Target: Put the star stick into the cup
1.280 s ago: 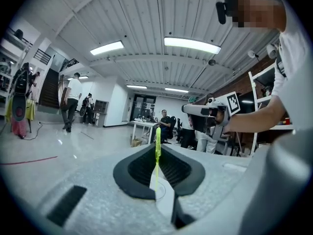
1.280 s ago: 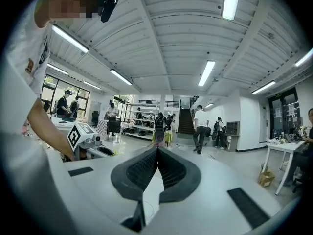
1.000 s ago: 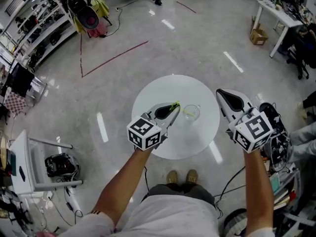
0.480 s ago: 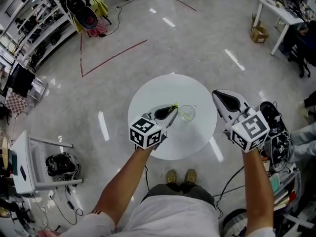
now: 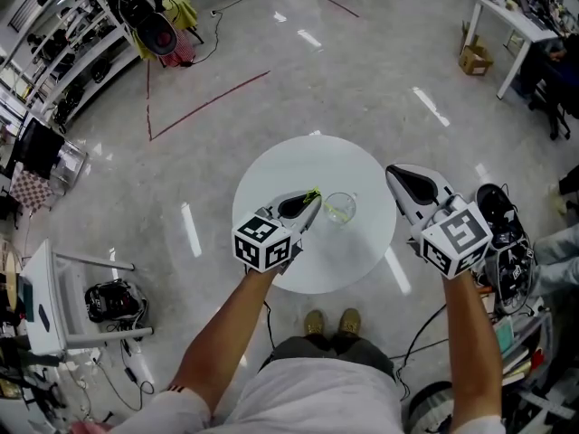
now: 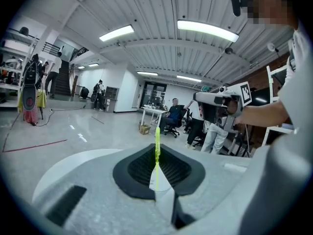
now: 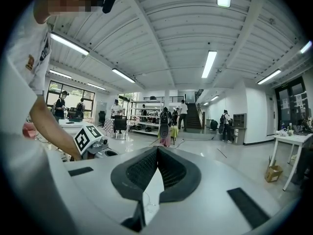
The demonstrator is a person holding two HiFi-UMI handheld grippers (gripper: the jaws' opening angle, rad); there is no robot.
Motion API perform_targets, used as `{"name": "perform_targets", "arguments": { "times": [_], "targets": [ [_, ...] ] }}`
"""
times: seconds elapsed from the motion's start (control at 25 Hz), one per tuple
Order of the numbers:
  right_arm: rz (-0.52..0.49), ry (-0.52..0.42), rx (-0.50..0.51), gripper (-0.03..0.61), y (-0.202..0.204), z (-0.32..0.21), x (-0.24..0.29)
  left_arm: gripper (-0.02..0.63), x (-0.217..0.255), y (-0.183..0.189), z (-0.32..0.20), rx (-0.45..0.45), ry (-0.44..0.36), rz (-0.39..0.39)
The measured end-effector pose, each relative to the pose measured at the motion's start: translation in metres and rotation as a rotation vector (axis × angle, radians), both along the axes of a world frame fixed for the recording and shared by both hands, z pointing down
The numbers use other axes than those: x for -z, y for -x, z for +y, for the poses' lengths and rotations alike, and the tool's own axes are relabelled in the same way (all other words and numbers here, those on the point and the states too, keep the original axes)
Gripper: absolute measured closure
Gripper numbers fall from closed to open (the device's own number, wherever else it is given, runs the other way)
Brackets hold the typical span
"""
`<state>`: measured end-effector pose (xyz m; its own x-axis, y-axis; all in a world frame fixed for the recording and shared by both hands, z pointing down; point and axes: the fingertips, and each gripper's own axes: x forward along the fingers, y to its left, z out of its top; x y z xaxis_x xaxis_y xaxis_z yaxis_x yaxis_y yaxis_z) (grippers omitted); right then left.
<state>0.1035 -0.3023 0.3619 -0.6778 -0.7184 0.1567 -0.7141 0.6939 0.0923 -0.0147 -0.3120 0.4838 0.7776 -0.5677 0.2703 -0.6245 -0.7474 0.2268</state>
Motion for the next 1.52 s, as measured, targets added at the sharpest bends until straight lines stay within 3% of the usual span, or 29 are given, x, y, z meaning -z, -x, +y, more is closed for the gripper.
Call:
{"name": "perform_targets", "arguments": {
  "times": [0.28,0.48,1.08,1.32,1.52],
  "targets": [
    [0.004,0.002,0.003,0.568,-0.001,0.001,-0.002,0.578,-0.006,0.007,-0.004,0.024,0.007,-0.013],
    [0.009,-0.002,0.003,0.568,-0.003,0.003,-0.001,0.459,-0.009,0.012,-0.007,0.039,0.019,-0.024],
    [0.013,-0.008,0.009,0.568,-0.003,0.015,0.0,0.333,-0.028,0.027,-0.002,0.057,0.07,-0.109],
    [0.01,-0.009,0.011,0.568,-0.002,0.018,0.001,0.299,-0.02,0.05,-0.008,0.143,0.041,-0.118],
    [0.009,-0.011,0.01,0.568,0.0,0.017,0.003,0.297,0.008,0.064,-0.012,0.179,-0.03,-0.06]
  ]
}}
